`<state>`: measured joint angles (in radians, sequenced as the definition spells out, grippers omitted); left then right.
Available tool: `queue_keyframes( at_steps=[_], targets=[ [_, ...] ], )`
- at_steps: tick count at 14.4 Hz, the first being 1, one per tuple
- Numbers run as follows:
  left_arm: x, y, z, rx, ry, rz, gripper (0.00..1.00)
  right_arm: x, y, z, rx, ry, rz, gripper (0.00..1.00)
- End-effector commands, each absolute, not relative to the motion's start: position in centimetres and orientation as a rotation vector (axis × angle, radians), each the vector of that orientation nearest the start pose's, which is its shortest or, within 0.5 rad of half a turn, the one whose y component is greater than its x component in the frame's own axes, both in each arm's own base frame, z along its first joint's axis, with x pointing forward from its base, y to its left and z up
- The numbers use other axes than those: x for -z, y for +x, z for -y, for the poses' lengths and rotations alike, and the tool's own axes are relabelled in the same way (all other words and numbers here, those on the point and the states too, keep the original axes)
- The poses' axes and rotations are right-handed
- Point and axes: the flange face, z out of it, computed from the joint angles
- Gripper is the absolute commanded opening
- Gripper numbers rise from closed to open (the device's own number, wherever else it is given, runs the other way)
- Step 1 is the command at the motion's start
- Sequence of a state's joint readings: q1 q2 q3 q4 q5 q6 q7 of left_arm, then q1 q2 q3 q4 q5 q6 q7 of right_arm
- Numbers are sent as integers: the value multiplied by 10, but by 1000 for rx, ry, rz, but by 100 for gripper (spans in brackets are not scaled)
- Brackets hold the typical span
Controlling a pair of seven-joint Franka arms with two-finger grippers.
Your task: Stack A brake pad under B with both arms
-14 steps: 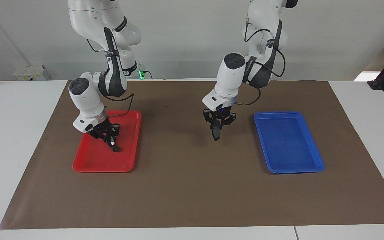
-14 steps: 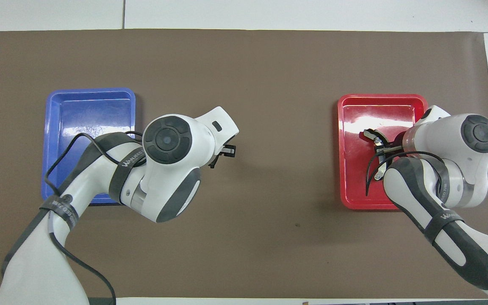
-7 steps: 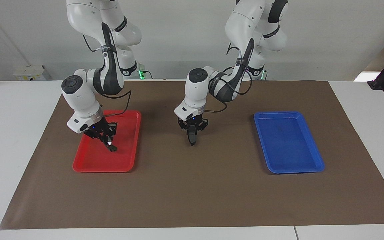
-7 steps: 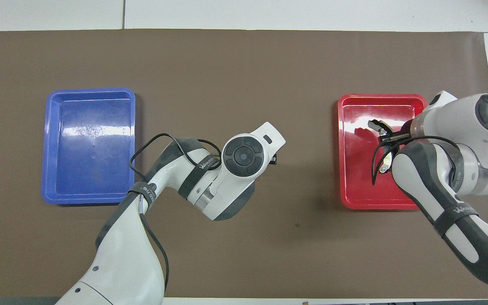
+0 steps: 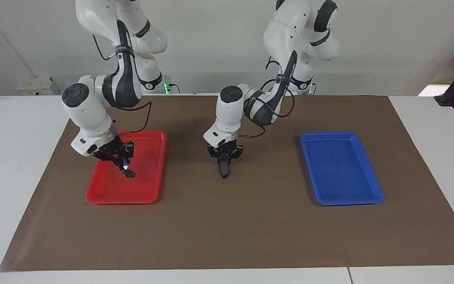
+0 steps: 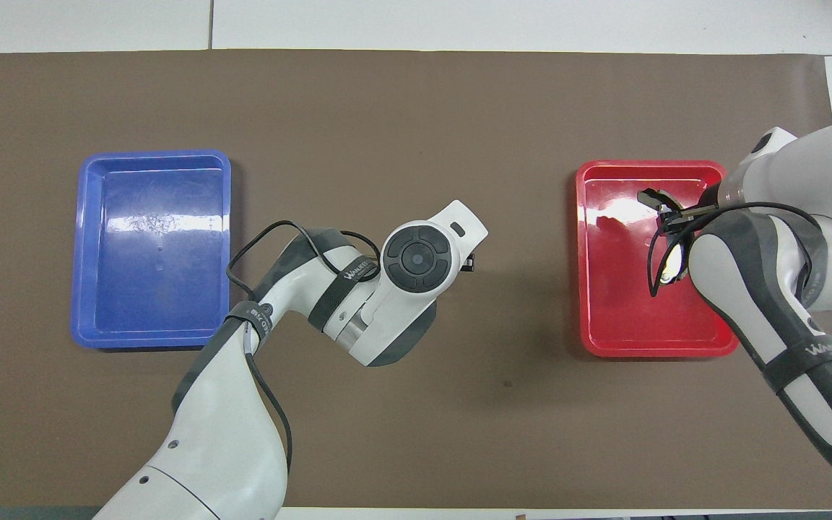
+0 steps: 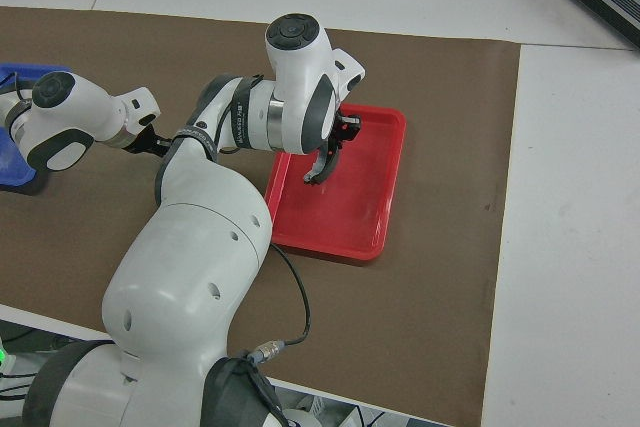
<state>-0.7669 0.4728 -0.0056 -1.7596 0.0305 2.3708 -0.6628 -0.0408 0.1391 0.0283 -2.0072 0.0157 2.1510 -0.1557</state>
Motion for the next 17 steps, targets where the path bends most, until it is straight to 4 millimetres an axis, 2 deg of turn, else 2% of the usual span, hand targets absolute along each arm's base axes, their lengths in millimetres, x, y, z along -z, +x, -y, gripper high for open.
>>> queue_keyframes(
  at_steps=[1, 3, 4, 5, 6, 8, 9, 10, 11, 13, 14, 17],
  targets=[
    [-325, 494, 458, 220, -3189, -166, 99, -393, 584, 3, 4, -3120, 180, 0],
    [-362, 519, 418, 223, -3183, -80, 99, -396, 585, 1, 9, -3118, 178, 0],
    [-381, 532, 393, 216, -3174, -72, 99, -402, 586, -14, 4, -3118, 173, 0],
    [-401, 545, 363, 207, -3158, -133, 99, -413, 588, -39, -14, -3119, 150, 0],
    [-418, 557, 333, 199, -3143, -209, 99, -420, 591, -56, -30, -3122, 118, 0],
    [-445, 582, 264, 151, -3113, -343, 99, -420, 592, -109, -31, -3122, 95, 0],
    [-454, 588, 234, 124, -3105, -383, 99, -418, 590, -126, -25, -3111, 67, 0],
    [-463, 594, 201, 95, -3118, -415, 99, -416, 586, -152, -19, -3109, 62, 0],
    [-475, 597, 169, 75, -3138, -428, 99, -414, 585, -175, -4, -3101, 65, 0],
    [-494, 595, 112, 16, -3137, -471, 99, -411, 581, -205, 12, -3094, 66, 0],
    [-508, 592, 85, 16, -3134, -494, 99, -407, 582, -232, 18, -3092, 75, 0],
    [-550, 573, 40, -22, -3138, -489, 99, -390, 587, -290, 31, -3101, -4, 0]
  ],
)
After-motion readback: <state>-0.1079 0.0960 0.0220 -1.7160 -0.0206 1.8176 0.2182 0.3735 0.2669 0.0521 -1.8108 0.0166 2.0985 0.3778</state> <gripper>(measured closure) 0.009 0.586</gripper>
